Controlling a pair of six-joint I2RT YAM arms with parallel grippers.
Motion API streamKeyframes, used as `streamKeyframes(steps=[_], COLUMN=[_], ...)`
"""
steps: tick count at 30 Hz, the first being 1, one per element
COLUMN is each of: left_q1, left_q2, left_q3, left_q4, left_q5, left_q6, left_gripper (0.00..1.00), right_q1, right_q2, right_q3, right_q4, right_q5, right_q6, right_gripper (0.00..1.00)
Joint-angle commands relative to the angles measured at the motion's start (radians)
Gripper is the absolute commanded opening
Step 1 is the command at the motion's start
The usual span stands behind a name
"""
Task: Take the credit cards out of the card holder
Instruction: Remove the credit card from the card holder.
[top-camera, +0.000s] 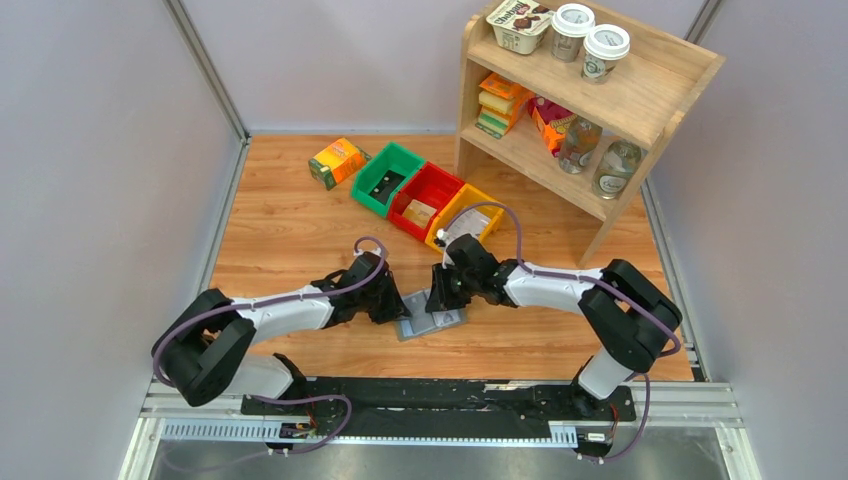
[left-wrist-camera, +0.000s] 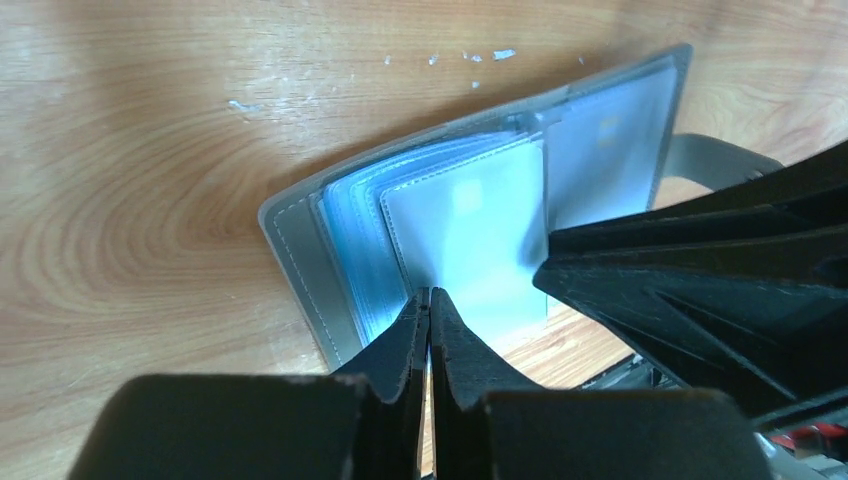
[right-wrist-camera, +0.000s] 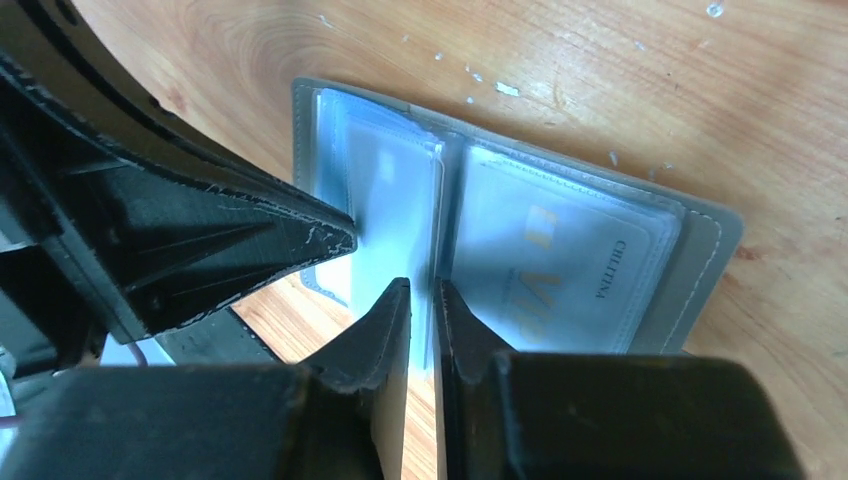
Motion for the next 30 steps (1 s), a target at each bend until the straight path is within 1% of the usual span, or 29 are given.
streamKeyframes(steps=[1,4,6,9,10,14,15,16,18,20,24,26,27,30], left_q1=[-0.003,-0.003,-0.003,-0.003,-0.003,-0.003,-0.003,-0.003,-0.003,-0.003,-0.002,-0.002,-0.002,-0.002], left_q2=[-0.026,-0.07,-0.097,-0.106,-0.101,-0.118,-0.136,-0.147,-0.187,-0.244,-0.403,-0.504,-0.521,-0.57], left_q3=[0.013,0.019,0.012,0.012,0.012,0.013,0.015,0.01,0.006,-0.008,-0.079,-0.109,-0.128,-0.149], left_q4=[-0.141,-0.179,-0.184,-0.186,-0.189,-0.209,-0.212,-0.224,-0.251,-0.284,-0.347,-0.374,-0.38,-0.38], left_q5=[-0.109,-0.138,-0.138,-0.138,-0.138,-0.138,-0.138,-0.173,-0.201,-0.239,-0.342,-0.381,-0.391,-0.396], left_q6=[0.045,0.051,0.051,0.049,0.049,0.045,0.043,0.043,0.034,0.015,-0.052,-0.075,-0.084,-0.103], left_gripper=[0.07,0.09,0.12,0.16,0.16,0.16,0.16,0.16,0.17,0.17,0.18,0.22,0.26,0.32], right_q1=[0.006,0.006,0.006,0.011,0.02,0.08,0.096,0.122,0.159,0.196,0.253,0.273,0.284,0.307], right_q2=[-0.058,-0.051,-0.04,-0.035,-0.043,-0.066,-0.066,-0.064,-0.051,-0.031,0.02,0.05,0.066,0.115], right_q3=[0.001,0.001,0.008,0.027,0.034,0.1,0.119,0.138,0.181,0.227,0.306,0.339,0.355,0.398], right_q4=[0.092,0.081,0.051,0.005,-0.015,-0.116,-0.141,-0.168,-0.22,-0.27,-0.34,-0.365,-0.376,-0.399], right_q5=[-0.019,0.0,0.015,0.046,0.066,0.194,0.23,0.268,0.352,0.423,0.524,0.553,0.564,0.578], right_q6=[-0.006,-0.014,-0.014,-0.026,-0.035,-0.087,-0.1,-0.107,-0.127,-0.153,-0.178,-0.186,-0.189,-0.192], right_gripper=[0.14,0.05,0.05,0.13,0.18,0.41,0.48,0.57,0.67,0.74,0.82,0.85,0.86,0.88])
